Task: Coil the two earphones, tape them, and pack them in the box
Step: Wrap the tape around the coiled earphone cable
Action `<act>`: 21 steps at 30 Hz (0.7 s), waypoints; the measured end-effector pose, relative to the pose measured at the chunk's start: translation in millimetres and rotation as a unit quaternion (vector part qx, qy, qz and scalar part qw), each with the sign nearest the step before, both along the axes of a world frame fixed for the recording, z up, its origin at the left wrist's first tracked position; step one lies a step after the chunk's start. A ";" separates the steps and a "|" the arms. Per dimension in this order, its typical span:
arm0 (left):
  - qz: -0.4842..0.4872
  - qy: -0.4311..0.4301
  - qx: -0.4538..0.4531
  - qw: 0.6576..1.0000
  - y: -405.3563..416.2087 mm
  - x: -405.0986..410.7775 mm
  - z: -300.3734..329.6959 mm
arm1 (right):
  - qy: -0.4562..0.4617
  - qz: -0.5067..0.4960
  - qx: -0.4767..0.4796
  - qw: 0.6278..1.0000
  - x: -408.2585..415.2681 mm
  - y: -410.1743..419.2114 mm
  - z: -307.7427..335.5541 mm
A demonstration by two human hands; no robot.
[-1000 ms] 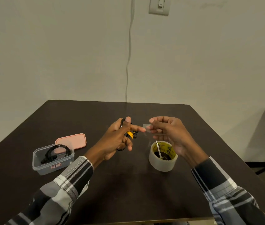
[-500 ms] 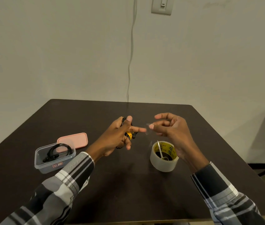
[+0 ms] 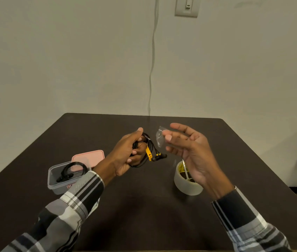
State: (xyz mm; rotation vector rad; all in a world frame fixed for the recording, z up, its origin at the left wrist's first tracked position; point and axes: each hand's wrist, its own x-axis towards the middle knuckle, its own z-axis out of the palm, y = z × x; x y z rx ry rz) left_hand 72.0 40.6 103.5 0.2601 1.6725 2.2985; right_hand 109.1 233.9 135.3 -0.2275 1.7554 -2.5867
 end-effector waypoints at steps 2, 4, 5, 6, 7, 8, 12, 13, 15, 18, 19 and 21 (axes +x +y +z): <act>0.002 0.021 0.000 1.000 1.4 2.2 1.0 | -0.010 0.003 -0.029 1.000 -0.6 -6.8 -4.3; 0.006 0.033 -0.003 0.999 3.0 4.3 1.3 | -0.016 0.004 -0.053 0.998 -0.5 -13.4 -7.0; 0.010 0.035 -0.002 0.999 3.8 5.5 1.5 | -0.016 0.004 -0.061 0.998 -0.4 -16.3 -7.8; 0.014 0.037 -0.002 0.999 4.7 6.8 1.8 | -0.016 0.002 -0.065 0.998 -0.1 -18.8 -7.8; 0.019 0.041 -0.005 0.999 6.3 8.2 2.2 | -0.016 -0.001 -0.069 0.997 0.6 -20.6 -8.2; 0.027 0.047 -0.014 0.998 6.9 9.5 2.8 | -0.017 -0.002 -0.073 0.997 1.1 -22.5 -8.2; 0.054 0.075 -0.044 0.995 11.5 13.5 4.8 | -0.007 -0.016 -0.066 0.998 2.7 -27.9 -11.2; 0.055 0.078 -0.045 0.994 12.5 14.2 5.1 | -0.004 -0.022 -0.060 0.998 2.7 -29.2 -12.1; 0.055 0.083 -0.042 0.994 14.1 15.5 6.1 | 0.002 -0.035 -0.051 0.998 1.6 -30.7 -13.1; 0.054 0.088 -0.041 0.994 15.7 17.3 7.0 | 0.012 -0.048 -0.043 0.998 -0.8 -31.0 -13.9; 0.053 0.089 -0.042 0.994 15.8 17.6 7.2 | 0.015 -0.049 -0.040 0.998 -1.3 -30.9 -14.4; 0.055 0.090 -0.047 0.993 16.2 17.8 6.9 | 0.019 -0.051 -0.035 0.998 -1.8 -30.6 -14.9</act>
